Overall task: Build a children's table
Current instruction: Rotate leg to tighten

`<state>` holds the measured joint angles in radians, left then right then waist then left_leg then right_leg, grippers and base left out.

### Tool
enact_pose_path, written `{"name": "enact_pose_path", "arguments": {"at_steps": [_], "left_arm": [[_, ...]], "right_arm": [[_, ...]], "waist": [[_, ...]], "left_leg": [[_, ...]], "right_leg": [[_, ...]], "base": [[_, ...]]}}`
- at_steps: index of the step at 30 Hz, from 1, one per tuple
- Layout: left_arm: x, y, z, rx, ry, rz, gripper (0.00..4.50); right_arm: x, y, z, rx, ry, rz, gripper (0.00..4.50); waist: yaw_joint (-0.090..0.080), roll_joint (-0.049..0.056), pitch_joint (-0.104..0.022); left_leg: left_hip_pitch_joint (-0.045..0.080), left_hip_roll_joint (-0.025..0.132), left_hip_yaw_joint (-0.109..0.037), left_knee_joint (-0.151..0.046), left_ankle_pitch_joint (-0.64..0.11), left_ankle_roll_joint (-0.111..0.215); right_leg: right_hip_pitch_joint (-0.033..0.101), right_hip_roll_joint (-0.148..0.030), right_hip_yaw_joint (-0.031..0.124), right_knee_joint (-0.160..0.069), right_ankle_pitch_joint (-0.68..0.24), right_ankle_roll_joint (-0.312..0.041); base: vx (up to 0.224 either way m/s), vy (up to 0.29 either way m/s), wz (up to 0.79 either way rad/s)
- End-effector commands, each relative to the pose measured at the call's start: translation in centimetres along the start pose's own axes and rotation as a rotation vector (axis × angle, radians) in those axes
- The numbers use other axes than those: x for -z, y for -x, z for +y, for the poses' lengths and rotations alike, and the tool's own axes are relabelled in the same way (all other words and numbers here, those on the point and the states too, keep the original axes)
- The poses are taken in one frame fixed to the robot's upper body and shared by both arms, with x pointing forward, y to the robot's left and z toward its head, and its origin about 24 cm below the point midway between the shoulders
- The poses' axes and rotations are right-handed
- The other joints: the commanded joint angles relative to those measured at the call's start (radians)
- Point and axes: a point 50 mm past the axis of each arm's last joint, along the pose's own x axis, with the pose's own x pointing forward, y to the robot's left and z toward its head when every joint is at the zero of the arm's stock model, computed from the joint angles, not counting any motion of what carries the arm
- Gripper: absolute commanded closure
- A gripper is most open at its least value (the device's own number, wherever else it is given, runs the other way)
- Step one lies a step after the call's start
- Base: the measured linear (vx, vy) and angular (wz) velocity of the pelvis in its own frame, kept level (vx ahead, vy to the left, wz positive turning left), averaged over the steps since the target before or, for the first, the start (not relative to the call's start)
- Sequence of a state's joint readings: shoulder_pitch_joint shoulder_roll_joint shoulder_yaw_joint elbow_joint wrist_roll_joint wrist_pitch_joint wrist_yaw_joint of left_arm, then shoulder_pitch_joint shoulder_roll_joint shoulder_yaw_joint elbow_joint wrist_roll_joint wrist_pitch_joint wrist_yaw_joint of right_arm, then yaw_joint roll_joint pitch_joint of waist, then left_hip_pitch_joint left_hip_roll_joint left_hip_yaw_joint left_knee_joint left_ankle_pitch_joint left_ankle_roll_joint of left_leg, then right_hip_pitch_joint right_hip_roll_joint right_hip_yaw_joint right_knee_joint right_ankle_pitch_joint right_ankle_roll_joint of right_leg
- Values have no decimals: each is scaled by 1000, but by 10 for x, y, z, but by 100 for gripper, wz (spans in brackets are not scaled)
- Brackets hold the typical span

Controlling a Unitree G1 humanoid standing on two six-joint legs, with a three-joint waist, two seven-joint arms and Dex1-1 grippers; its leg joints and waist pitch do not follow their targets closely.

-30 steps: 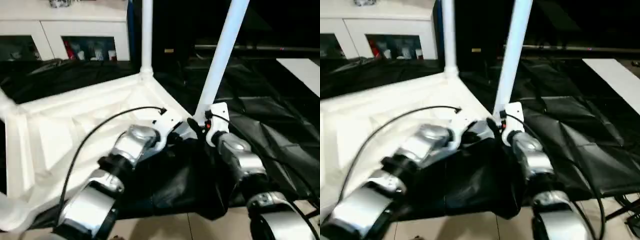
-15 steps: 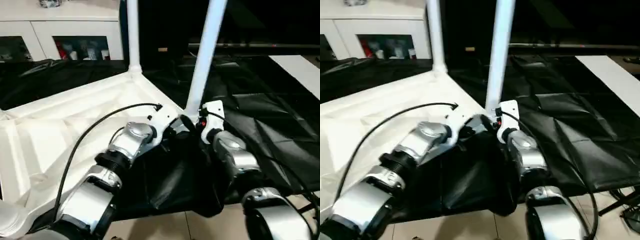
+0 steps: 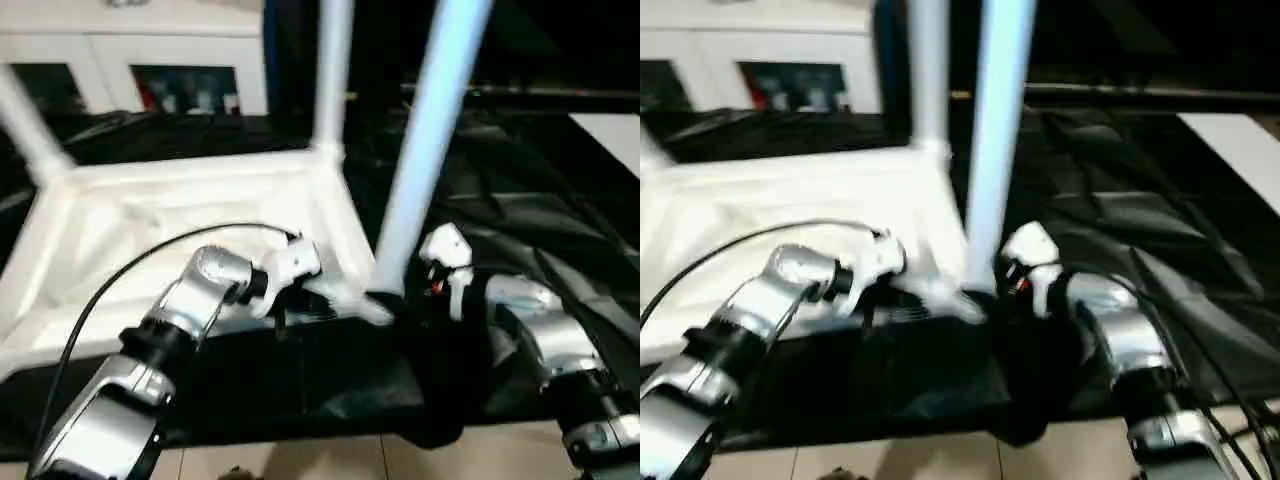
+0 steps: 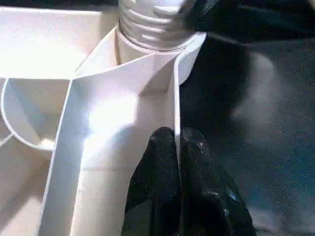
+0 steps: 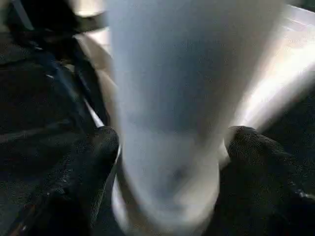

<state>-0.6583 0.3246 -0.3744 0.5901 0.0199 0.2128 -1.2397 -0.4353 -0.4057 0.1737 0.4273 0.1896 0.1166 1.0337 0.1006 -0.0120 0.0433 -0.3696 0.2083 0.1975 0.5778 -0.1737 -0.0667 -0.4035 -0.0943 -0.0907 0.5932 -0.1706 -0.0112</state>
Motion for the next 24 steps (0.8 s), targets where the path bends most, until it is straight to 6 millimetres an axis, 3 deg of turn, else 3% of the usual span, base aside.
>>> {"name": "enact_pose_path", "arguments": {"at_steps": [1,7,14,21,24], "left_arm": [[-7,-4,-8,88,-28,-15,450],[-6,-2,-9,81,-36,-11,450],[-7,-1,-9,71,-34,-11,450],[-6,0,-9,68,-31,-4,450],[-6,-2,-7,39,-21,-11,450]], "right_arm": [[2,4,3,-39,13,39,68],[5,4,8,-87,15,69,84],[4,2,6,-75,5,61,138],[10,1,9,-74,-27,52,172],[11,-4,5,8,-166,-60,175]], "waist": [[-4,3,-56],[-6,-8,-55],[-6,-7,-60],[-7,-6,-59],[-10,-5,-59]], "left_leg": [[22,34,-10,-68,-271,32],[17,31,-14,-69,-272,22],[14,30,-13,-65,-218,34],[16,29,-12,-64,-228,34],[15,29,-12,-64,-231,36]], "right_leg": [[46,-56,51,-71,-252,-220],[45,-58,52,-80,-334,-170],[48,-55,51,-67,-233,-197],[48,-56,51,-69,-256,-193],[47,-56,52,-70,-255,-196]], "base": [[0,0,0],[0,0,0],[0,0,0],[0,0,0],[0,0,0]]}}
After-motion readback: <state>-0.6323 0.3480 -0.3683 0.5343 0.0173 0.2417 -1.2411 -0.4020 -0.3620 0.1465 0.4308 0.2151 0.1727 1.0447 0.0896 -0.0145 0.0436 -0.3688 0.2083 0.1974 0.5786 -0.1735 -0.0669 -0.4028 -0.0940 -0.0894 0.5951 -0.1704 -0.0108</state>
